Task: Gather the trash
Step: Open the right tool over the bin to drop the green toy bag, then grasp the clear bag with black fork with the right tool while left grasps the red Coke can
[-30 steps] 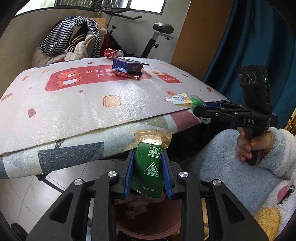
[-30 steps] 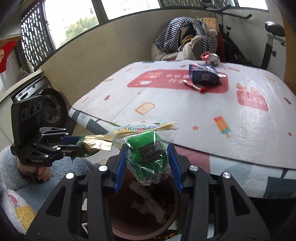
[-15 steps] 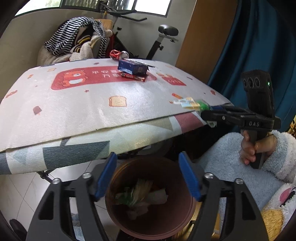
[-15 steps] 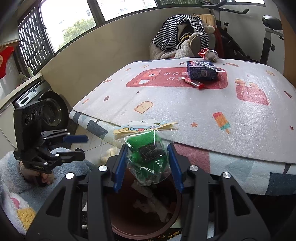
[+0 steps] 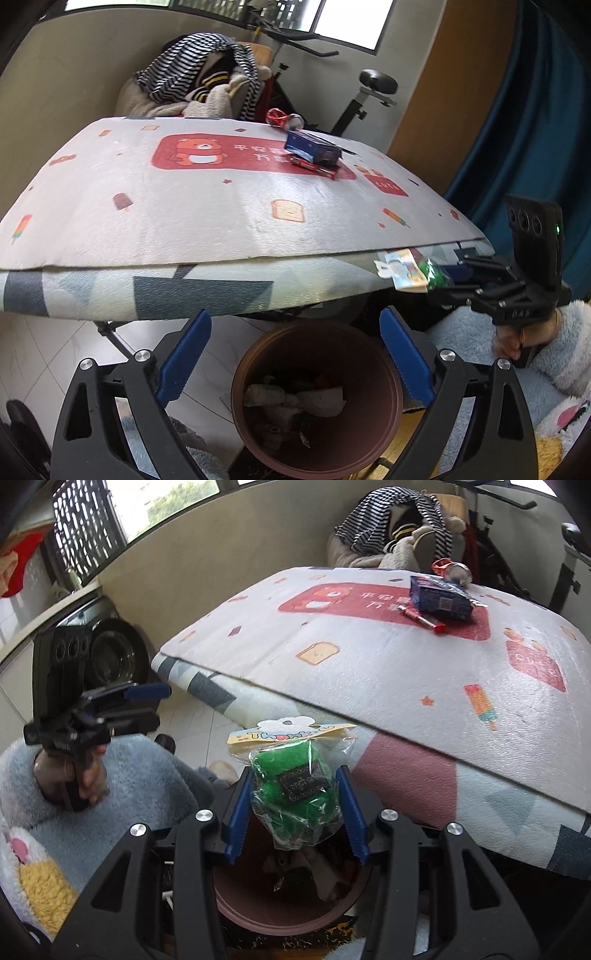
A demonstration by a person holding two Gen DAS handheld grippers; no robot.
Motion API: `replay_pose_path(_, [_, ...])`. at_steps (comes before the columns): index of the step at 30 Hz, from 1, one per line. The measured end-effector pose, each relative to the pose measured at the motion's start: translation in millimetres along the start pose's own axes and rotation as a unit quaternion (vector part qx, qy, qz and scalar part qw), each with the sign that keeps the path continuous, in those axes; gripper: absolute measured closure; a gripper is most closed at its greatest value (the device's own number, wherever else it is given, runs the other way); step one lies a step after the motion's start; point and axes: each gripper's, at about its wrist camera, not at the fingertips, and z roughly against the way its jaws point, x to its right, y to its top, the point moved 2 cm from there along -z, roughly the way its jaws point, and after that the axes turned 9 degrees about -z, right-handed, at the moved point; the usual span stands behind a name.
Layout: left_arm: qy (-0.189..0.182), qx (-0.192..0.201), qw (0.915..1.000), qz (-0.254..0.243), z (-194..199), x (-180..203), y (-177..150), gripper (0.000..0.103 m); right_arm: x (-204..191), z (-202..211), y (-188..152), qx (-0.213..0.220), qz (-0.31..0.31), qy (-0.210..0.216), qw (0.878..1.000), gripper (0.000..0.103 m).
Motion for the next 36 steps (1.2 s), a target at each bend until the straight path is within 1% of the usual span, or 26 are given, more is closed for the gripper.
replay_pose_path(5, [0.001, 0.004, 0.9999, 0.012, 2.6, -3.9, -1.1, 0.013, -5.7, -7.0, -2.7, -0.008, 0.008, 0.003, 1.000, 0.056])
replay_pose_path(10, [0.001, 0.004, 0.9999, 0.013, 2.9, -3.3, -1.6, 0.013, -9.9, -9.2, -2.8, -0.011, 0.019, 0.004, 1.000, 0.056])
replay_pose_path(14, [0.000, 0.003, 0.9999, 0.011, 2.0, -1.7, -1.4, 0.013, -10.9, -11.1, -2.2, -0.013, 0.023, -0.005, 1.000, 0.054])
replay_pose_path(16, [-0.001, 0.003, 0.9999, 0.011, 1.5, -1.1, -1.3, 0.013, -12.8, -10.6, -2.2, -0.009, 0.023, -0.012, 1.000, 0.044])
replay_pose_path(17, [-0.001, 0.002, 0.9999, 0.010, 1.2, -0.5, -1.3, 0.013, -13.3, -9.5, -2.1, -0.003, 0.023, -0.019, 1.000, 0.028])
replay_pose_path(18, [-0.002, 0.001, 1.0000, 0.009, 0.9, 0.3, -1.6, 0.013, -13.6, -9.5, -2.7, 0.000, 0.022, -0.021, 1.000, 0.014])
replay_pose_path(21, [-0.002, 0.000, 1.0000, 0.006, -0.1, 1.4, -2.0, 0.013, -8.8, -11.8, -2.1, 0.000, 0.008, -0.034, 0.999, 0.008])
replay_pose_path(26, [-0.003, 0.000, 1.0000, 0.009, -0.5, 1.3, -2.0, 0.013, -5.0, -12.2, 0.8, 0.000, -0.002, -0.044, 0.999, 0.007])
replay_pose_path(36, [-0.001, 0.000, 0.9999, 0.014, 0.0, -0.3, -2.3, 0.013, 9.3, -8.7, 3.3, 0.007, -0.021, -0.047, 0.999, 0.006])
